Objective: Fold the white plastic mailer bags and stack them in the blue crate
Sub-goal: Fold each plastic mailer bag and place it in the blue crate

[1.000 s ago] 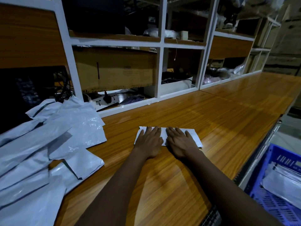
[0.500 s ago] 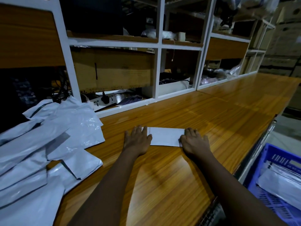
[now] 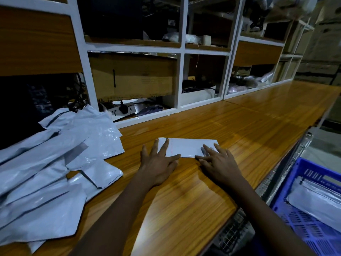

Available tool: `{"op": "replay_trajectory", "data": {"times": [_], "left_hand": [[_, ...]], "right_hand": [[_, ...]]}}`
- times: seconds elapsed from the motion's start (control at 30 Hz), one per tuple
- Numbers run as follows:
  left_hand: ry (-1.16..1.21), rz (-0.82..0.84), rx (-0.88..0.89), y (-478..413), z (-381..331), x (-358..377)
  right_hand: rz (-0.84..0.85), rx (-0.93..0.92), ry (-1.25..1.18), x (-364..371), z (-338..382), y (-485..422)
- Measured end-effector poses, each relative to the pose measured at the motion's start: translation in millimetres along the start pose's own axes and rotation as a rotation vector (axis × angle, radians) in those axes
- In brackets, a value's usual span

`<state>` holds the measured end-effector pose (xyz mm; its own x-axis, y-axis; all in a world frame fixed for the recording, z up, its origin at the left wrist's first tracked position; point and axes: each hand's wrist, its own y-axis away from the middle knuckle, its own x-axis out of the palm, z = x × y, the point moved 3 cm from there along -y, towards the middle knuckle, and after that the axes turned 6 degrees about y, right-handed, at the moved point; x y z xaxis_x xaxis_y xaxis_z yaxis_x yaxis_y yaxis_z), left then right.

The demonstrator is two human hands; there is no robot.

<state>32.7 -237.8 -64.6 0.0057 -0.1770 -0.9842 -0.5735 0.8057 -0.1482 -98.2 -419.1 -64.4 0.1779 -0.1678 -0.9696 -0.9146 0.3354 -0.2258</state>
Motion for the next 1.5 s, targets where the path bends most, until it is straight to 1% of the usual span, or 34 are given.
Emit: {"op": "replay_trajectory", "data": {"times": [0.13,0.2,0.23,0.3,0.37,0.43,0.57,0.73,0.9,1.0,1.07,1.17,1.3,1.4,1.5], "left_hand": [[-0.015,-0.012,-0.103,6.5,5.5,-3.5],[-0.006,-0.062,-0.164,9.2,9.2,-4.9],[0.013,-0.106,-0.191,10.3,11.1,-6.3],[0.065,-0.181,-0.208,9.9,13.0,-10.1],[0.074,-0.194,-0.163,5.0,9.4,-12.0],[0.055,-0.201,-0.109,-2.9,2.7,-11.8],[0.058,-0.255,-0.051,-18.3,-10.0,-8.9],[0.028,-0.311,-0.044,-26.6,-19.6,-9.5],[-0.044,-0.322,-0.009,-32.4,-20.7,-3.2],[-0.024,-0.374,0.028,-32.4,-23.8,-2.6],[-0.007,-0.404,0.012,-32.2,-26.2,-5.4],[-0.063,-0.449,0.008,-31.5,-29.2,-9.2],[-0.04,-0.533,0.002,-32.9,-30.5,-15.4],[-0.02,-0.588,0.047,-33.7,-37.7,-21.7],[-0.027,-0.608,0.089,-38.5,-48.3,-30.2]], "right_hand": [[-0.053,0.242,-0.069,-3.9,-4.3,8.7],[-0.087,0.343,-0.096,-4.8,-6.6,11.5],[-0.112,0.365,-0.107,-4.0,-7.9,11.8],[-0.178,0.34,-0.128,-1.0,-9.9,9.0],[-0.235,0.253,-0.15,0.5,-9.4,3.3],[-0.215,0.197,-0.154,1.6,-8.9,-3.8],[-0.138,0.217,-0.203,1.2,-12.7,-15.5],[-0.155,0.229,-0.222,1.1,-11.1,-23.6],[-0.177,0.135,-0.153,8.9,-8.9,-23.7],[-0.28,0.065,-0.136,7.3,-9.0,-18.6],[-0.368,0.033,-0.154,3.2,-8.7,-14.1],[-0.404,0.042,-0.162,-2.6,-6.5,-9.6],[-0.358,0.054,-0.112,-6.5,-3.4,-11.2],[-0.374,0.075,-0.031,-14.9,-2.3,-14.2],[-0.408,0.107,0.003,-24.7,-9.1,-17.4]]}}
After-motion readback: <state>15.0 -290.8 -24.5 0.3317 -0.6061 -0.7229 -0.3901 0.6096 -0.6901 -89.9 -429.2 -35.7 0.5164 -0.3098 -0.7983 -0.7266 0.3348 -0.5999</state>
